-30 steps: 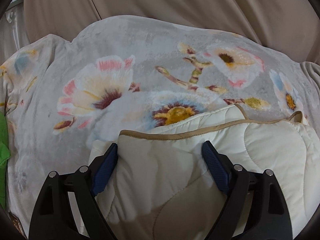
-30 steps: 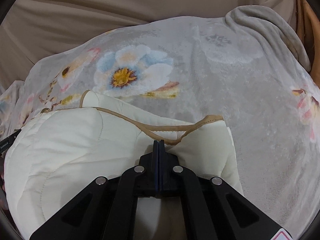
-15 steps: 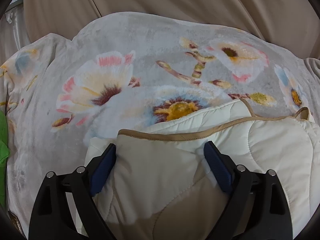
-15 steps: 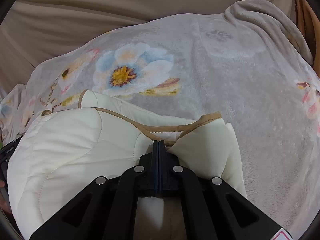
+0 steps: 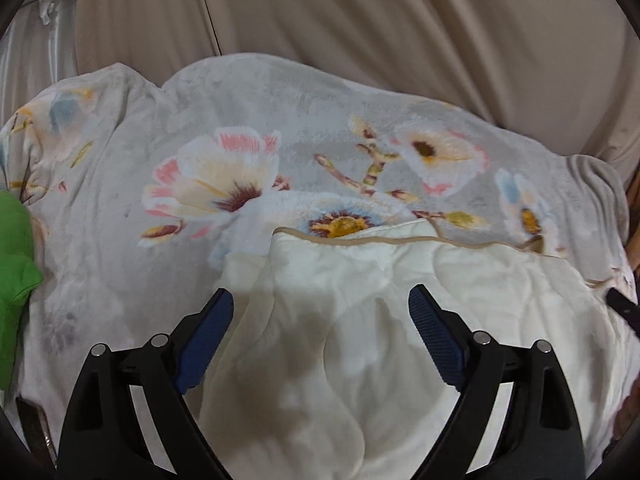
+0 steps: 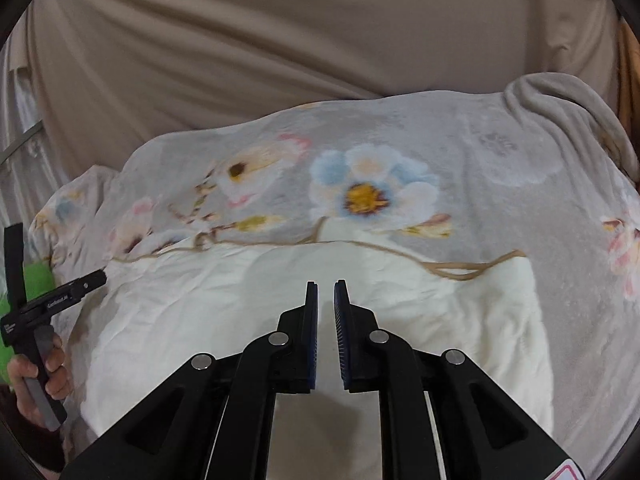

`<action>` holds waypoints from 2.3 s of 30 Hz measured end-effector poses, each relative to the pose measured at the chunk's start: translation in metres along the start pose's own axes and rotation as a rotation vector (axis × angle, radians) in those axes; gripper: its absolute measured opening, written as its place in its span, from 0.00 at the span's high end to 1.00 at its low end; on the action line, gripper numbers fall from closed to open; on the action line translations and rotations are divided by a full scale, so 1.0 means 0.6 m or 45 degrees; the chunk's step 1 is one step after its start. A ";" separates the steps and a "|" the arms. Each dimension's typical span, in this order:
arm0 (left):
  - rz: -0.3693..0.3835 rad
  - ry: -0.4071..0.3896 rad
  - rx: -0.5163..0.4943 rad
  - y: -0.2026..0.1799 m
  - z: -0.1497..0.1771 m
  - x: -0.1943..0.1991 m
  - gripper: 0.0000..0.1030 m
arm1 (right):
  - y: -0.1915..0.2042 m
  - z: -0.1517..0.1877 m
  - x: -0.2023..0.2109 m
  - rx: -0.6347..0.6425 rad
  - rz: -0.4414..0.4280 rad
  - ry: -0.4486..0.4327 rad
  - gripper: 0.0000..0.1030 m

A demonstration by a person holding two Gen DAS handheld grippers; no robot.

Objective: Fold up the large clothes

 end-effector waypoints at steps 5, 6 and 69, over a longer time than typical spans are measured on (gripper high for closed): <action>-0.016 0.005 0.035 0.024 0.041 0.056 0.12 | 0.125 0.021 -0.026 0.136 -0.059 0.046 0.89; -0.014 0.019 0.060 0.035 0.052 0.060 0.12 | 0.141 0.024 -0.037 0.149 -0.059 0.064 0.90; 0.243 0.152 0.484 0.131 0.168 0.039 0.04 | 0.145 0.111 -0.075 0.284 0.044 0.081 0.93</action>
Point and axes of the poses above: each gripper's, at about its wrist camera, not at the fingertips, and x roughly against the way its jaws point, y to its left, z to its underside, the point moved 5 cm from there along -x, roughly the way its jaws point, and after that the axes turned 14 degrees about z, right-handed, at the moved point
